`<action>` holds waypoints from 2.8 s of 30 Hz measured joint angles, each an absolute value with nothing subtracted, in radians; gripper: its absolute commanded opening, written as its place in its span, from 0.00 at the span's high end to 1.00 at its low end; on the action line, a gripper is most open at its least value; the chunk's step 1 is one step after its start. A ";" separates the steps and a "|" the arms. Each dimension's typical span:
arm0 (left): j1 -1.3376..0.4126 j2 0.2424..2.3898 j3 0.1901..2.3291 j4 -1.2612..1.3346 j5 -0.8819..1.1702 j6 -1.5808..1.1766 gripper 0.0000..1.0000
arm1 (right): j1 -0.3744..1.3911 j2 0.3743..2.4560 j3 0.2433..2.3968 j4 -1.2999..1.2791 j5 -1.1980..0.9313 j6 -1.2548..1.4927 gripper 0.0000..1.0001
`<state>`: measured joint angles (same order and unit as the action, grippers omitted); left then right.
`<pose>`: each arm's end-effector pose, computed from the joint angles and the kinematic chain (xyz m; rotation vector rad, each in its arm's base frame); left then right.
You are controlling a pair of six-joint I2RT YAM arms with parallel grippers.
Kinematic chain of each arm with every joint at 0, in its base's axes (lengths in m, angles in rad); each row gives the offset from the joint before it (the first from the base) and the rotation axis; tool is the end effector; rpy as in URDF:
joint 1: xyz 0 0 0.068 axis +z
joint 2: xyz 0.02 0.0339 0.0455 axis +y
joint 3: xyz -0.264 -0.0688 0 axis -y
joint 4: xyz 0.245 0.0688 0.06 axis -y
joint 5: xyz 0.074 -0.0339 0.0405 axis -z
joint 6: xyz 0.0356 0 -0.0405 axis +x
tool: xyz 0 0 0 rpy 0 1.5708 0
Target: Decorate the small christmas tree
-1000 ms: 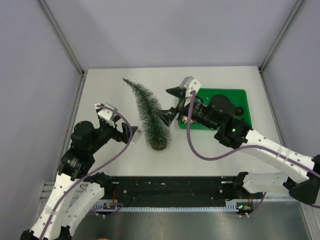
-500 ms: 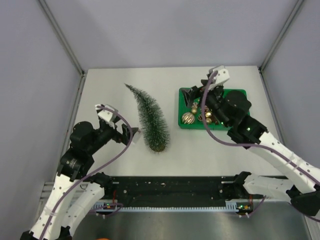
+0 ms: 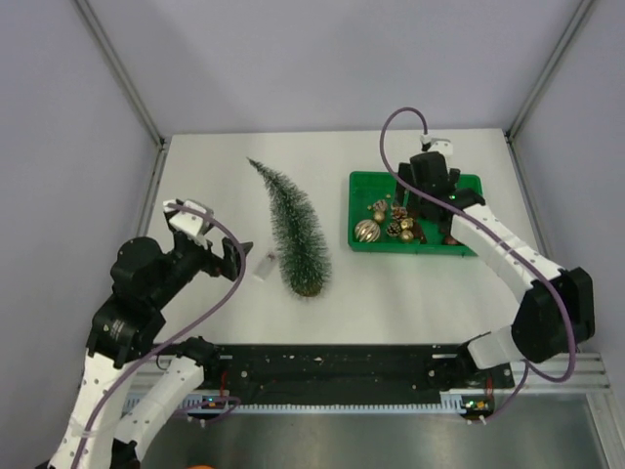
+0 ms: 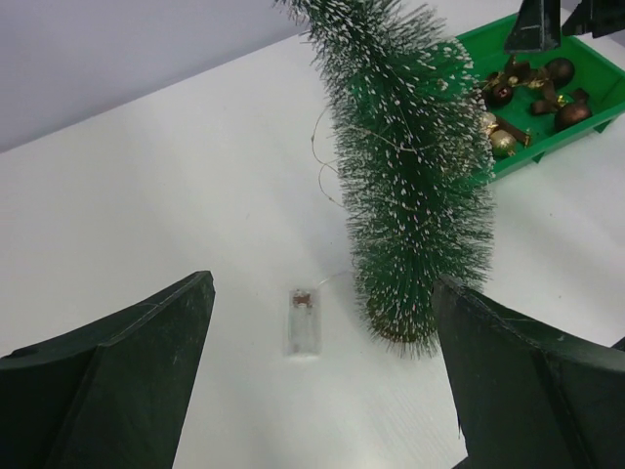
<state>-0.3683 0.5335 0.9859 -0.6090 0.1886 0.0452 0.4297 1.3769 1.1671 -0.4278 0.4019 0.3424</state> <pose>0.0857 -0.0402 0.3918 0.4936 1.6698 -0.4006 0.2849 0.1153 0.3167 0.1259 2.1469 0.0020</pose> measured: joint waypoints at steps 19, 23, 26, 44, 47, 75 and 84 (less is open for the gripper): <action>-0.111 0.968 1.450 -0.963 0.121 0.025 0.01 | 0.303 1.621 1.193 -0.543 0.458 0.498 0.21; 0.213 1.067 1.556 -0.962 0.303 -0.046 0.01 | 0.297 1.626 1.199 -0.548 0.453 0.511 0.21; 0.384 1.140 1.571 -0.950 0.453 -0.086 0.01 | 0.297 1.627 1.199 -0.548 0.448 0.518 0.22; 0.406 0.969 1.085 -0.775 0.768 -0.075 0.01 | 0.337 1.776 1.243 -0.450 0.261 0.527 0.29; 0.381 0.969 1.058 -0.761 0.778 -0.071 0.01 | 0.344 1.795 1.256 -0.435 0.258 0.524 0.33; 0.355 0.939 1.010 -0.702 0.771 -0.052 0.01 | 0.344 1.905 1.386 -0.450 0.281 0.491 0.85; 0.351 0.933 0.987 -0.702 0.775 -0.050 0.01 | 0.344 1.847 1.388 -0.459 0.297 0.474 0.32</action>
